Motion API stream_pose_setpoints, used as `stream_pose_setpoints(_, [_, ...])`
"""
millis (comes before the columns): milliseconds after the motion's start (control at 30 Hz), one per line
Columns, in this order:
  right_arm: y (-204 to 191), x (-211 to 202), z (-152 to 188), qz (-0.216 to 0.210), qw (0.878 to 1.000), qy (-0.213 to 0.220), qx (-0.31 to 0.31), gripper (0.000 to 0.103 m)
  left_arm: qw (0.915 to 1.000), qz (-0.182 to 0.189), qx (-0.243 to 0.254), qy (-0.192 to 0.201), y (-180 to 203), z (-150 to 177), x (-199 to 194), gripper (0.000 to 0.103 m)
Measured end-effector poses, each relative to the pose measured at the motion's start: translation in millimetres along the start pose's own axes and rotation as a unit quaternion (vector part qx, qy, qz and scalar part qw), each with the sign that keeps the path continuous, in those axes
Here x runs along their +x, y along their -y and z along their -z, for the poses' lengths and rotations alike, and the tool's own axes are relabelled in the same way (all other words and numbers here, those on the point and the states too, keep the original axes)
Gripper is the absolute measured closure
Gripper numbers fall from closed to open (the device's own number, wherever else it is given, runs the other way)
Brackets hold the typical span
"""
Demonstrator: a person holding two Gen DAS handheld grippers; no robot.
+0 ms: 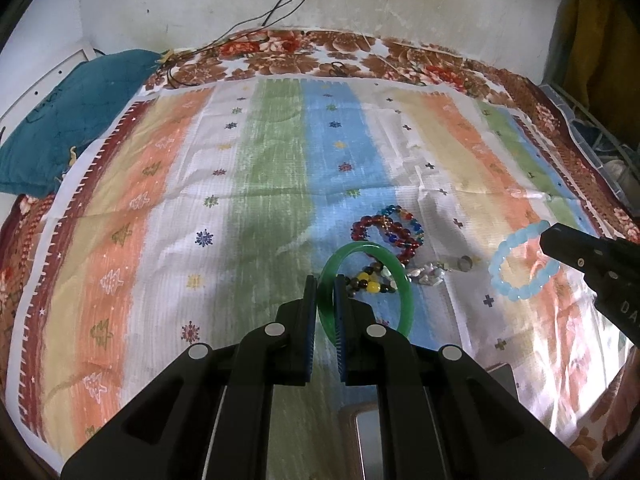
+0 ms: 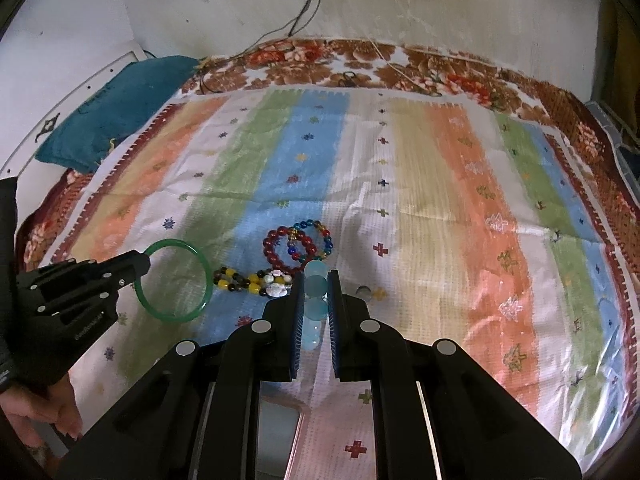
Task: Organize jewelry
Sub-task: 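Lift both held bracelets off the pile toward the tin box, then lower both bracelets into the silver tin box and open both tools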
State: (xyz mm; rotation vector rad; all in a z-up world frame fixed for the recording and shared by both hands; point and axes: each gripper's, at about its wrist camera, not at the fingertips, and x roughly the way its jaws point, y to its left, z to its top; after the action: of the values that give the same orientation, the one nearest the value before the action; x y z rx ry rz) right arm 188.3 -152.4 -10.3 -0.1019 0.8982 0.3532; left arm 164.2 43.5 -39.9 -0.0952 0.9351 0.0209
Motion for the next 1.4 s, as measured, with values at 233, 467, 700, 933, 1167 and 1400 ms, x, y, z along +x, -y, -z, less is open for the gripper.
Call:
stream_pose_setpoints(233, [-11.1, -16.6, 7.5, -0.005, 1.0, 0.009, -0.013, 0.091, 0.9999, 0.009, -0.003, 0.012, 2.0, 7.3, -18.6, 0.095])
stream_pose_setpoints(467, [-22.9, -35.5, 17.7, -0.015, 0.999, 0.019, -0.025, 0.091, 0.9996, 0.016, -0.003, 0.022, 5.7, 19.7, -37.8, 0.095])
stream_pose_setpoints(700, [-30.0, -42.4, 29.5, -0.015, 0.999, 0.019, -0.035, 0.091, 0.9994, 0.017, -0.014, 0.025, 6.6, 32.3, -53.3, 0.095])
stream_pose_setpoints(933, [-33.4, -48.2, 44.8, -0.021, 0.999, 0.013, -0.035, 0.091, 0.9989, 0.038, -0.018, 0.02, 12.0, 47.2, -62.4, 0.094])
stream_pose_setpoints(1167, [-37.9, -57.3, 59.3, -0.031, 0.999, 0.011, -0.033, 0.091, 0.9992, 0.036, -0.004, 0.017, 21.8, 61.4, -67.9, 0.094])
stream_pose_setpoints(1400, [-42.9, -56.1, 68.1, -0.033, 0.999, 0.001, -0.041, 0.091, 0.9992, 0.037, -0.002, 0.013, 24.7, 70.3, -70.2, 0.094])
